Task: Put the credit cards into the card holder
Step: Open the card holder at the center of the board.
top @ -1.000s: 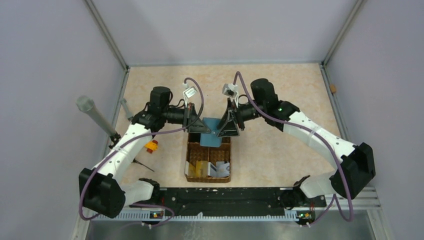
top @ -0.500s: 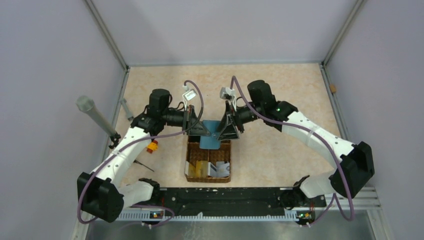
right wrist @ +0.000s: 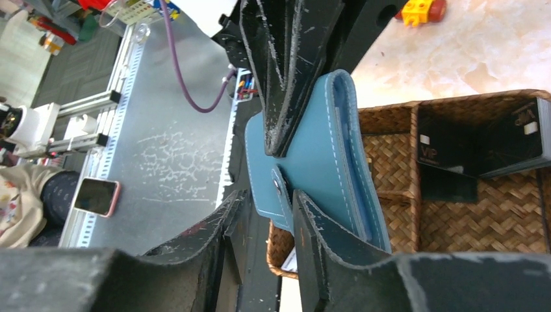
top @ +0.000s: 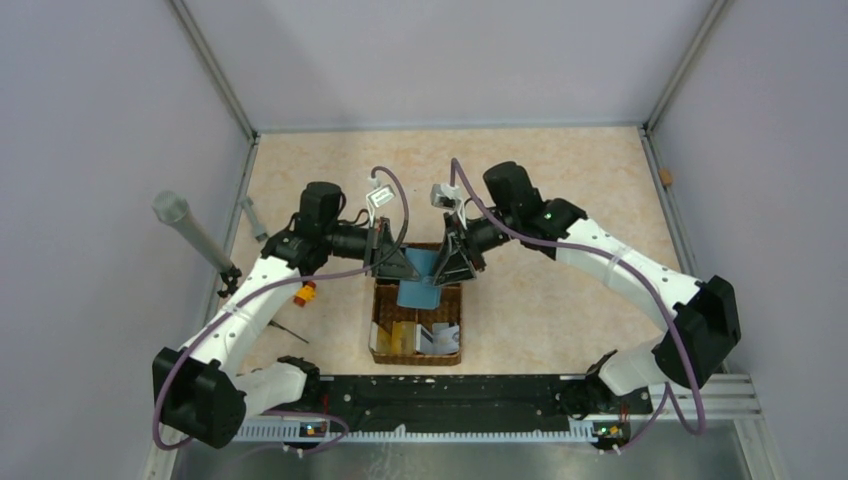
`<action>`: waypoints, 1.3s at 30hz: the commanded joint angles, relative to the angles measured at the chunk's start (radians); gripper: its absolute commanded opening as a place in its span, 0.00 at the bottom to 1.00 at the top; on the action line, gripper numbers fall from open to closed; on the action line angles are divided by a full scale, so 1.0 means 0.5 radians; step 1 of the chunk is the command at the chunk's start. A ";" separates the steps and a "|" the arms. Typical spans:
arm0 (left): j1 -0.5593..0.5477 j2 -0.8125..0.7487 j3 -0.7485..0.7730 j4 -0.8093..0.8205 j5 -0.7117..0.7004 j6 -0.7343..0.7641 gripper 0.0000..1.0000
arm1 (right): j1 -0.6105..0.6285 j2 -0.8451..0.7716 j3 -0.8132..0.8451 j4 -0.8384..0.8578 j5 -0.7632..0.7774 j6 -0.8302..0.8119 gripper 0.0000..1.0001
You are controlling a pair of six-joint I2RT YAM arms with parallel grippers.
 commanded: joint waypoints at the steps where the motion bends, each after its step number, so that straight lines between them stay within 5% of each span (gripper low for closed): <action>1: -0.020 -0.069 0.075 0.170 0.108 0.057 0.00 | 0.118 0.068 0.075 -0.094 -0.139 -0.102 0.31; 5: -0.020 -0.048 0.084 0.173 0.102 0.053 0.00 | 0.150 0.083 0.045 -0.086 -0.130 -0.103 0.28; 10: -0.015 -0.028 0.091 0.163 0.023 0.050 0.00 | 0.177 0.088 0.019 -0.056 -0.007 -0.075 0.00; 28: 0.152 0.068 0.128 0.010 -0.351 0.050 0.00 | 0.279 -0.160 0.090 -0.162 -0.211 -0.086 0.00; 31: 0.158 0.044 0.128 0.010 -0.362 0.074 0.00 | 0.279 -0.235 0.075 -0.035 -0.031 0.025 0.00; 33: 0.158 -0.002 0.128 0.010 -0.408 0.108 0.00 | 0.276 -0.304 0.066 0.113 0.306 0.182 0.12; 36: 0.158 -0.106 0.120 0.007 -0.585 0.154 0.00 | 0.268 -0.423 0.042 0.254 0.899 0.347 0.49; 39: 0.158 -0.249 0.071 0.095 -0.802 0.136 0.00 | 0.264 -0.543 -0.096 0.471 1.308 0.481 0.71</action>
